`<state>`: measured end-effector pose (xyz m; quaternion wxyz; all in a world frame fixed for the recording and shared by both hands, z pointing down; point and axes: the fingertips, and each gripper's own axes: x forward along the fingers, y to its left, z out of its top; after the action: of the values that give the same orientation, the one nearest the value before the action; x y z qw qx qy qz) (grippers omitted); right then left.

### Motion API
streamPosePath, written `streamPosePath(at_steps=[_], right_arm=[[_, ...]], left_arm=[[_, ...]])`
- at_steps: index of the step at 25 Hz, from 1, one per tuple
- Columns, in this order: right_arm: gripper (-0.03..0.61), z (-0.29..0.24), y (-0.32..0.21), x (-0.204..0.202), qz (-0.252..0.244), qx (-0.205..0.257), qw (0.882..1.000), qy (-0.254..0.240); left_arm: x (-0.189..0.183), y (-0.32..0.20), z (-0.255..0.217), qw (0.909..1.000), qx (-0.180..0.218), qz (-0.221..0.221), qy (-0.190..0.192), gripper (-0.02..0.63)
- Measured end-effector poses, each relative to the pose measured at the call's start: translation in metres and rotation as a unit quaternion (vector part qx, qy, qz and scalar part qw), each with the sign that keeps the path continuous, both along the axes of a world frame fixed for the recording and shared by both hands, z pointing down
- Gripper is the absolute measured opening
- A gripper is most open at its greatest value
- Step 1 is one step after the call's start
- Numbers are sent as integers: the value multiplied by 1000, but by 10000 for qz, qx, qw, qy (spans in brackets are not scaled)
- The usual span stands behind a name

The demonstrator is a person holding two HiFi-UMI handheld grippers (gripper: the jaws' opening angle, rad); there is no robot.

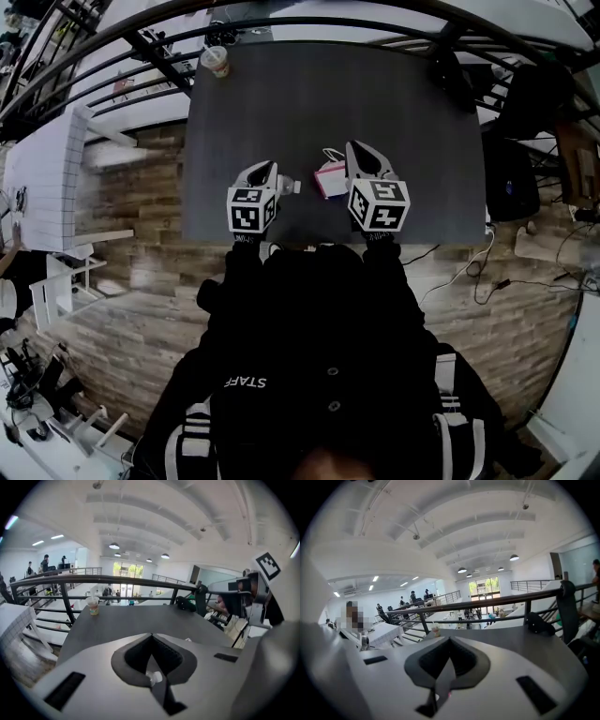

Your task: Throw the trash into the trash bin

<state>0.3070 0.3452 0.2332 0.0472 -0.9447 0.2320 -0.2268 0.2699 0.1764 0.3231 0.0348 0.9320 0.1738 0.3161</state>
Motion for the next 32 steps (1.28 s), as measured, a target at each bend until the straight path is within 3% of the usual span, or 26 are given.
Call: streamPosePath(at_steps=[5,8,15,20,25,32], right_arm=[[15,29,-9,9,-29,-155,9994,-309],[15,54,-18,10,-133,-234,9980,-579],[15,103,-37,-4,-436,-335,9923,-1109],[15,124,-50,-10,-572,-381,9888,-1328],[15,142,-52,-17,-676,-402,9848,-1552],[15,175,-63,-17,-784,-493,9777,-1887]], left_arm=[[2,-33,51,9974,557,186,-425,3],[-1,-45,82,9926,877,517,-662,3],[-15,-36,139,9688,1606,1623,-966,29],[-21,-28,163,9418,2030,2484,-1005,136],[-28,-11,187,9025,2421,3387,-1108,224],[-25,-4,211,8541,2756,4246,-1198,296]])
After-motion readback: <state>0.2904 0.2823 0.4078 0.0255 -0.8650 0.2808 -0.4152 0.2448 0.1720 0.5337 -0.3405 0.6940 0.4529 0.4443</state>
